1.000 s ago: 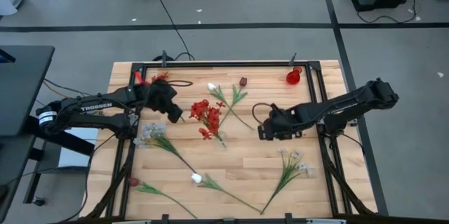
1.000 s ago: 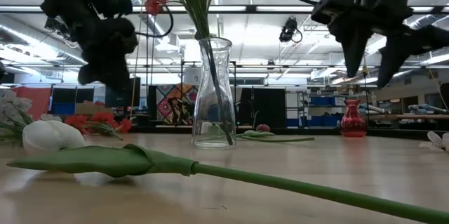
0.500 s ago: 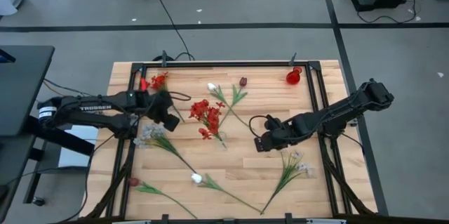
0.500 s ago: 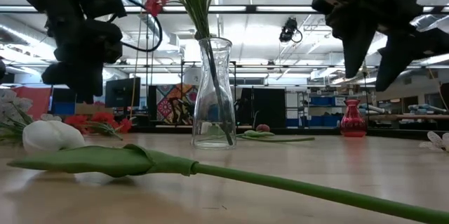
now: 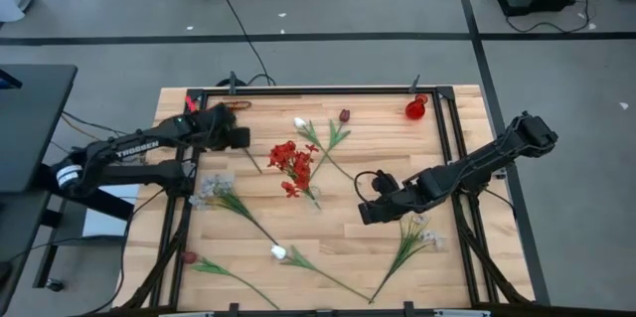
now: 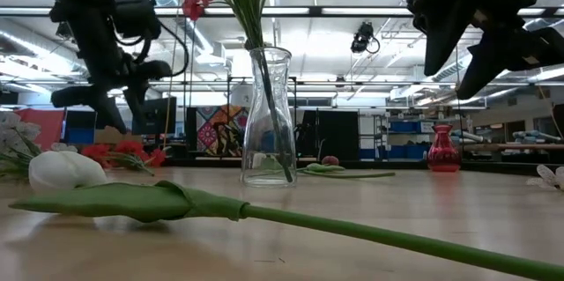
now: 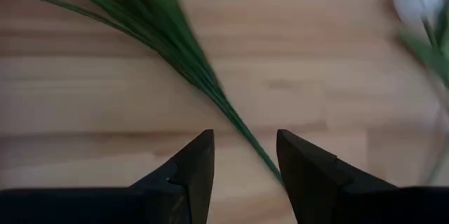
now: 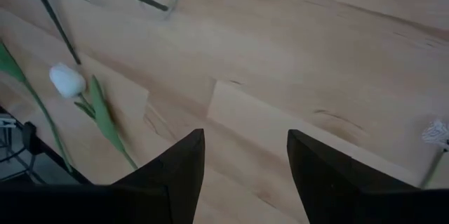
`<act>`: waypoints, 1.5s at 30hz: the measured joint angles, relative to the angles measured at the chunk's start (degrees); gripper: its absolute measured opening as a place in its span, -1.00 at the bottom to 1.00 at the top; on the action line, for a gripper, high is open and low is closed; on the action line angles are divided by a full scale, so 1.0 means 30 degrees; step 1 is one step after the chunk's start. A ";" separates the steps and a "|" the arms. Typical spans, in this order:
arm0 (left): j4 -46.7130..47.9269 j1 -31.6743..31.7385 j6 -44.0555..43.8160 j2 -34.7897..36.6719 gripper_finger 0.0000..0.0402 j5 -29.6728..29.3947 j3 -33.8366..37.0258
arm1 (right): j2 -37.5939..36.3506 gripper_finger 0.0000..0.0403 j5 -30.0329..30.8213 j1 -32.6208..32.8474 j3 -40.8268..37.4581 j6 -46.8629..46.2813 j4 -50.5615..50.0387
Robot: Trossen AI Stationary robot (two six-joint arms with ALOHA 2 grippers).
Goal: Sort flowers into vase by color
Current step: Put the red flowers into the transparent vase
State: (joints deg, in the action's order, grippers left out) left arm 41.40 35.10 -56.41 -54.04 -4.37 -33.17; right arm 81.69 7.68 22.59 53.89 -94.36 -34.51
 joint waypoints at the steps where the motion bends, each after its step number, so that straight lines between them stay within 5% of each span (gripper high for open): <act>1: 0.0013 0.0552 -0.0013 0.0000 -0.20 -0.0341 0.0000 | 0.0000 0.04 0.0000 0.0000 0.0000 0.0047 -0.0001; 9: -0.0757 0.3276 -0.0845 -0.1438 -0.20 -0.1169 0.0000 | 0.0000 0.04 -0.0077 -0.0051 0.0000 0.0354 0.0061; 32: -0.4159 0.4456 -0.1656 -0.8637 -0.21 0.0236 -0.0109 | 0.0000 0.04 -0.0593 -0.0304 0.0000 -0.0207 0.0029; 45: -0.4821 0.4773 -0.0684 -0.6722 -0.94 -0.0222 0.0088 | 0.0000 0.04 -0.0954 -0.0990 0.0000 0.0752 -0.0027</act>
State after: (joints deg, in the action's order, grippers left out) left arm 26.94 49.42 -58.46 -74.21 -5.04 -32.90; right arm 81.69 4.82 19.62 53.89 -92.10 -34.59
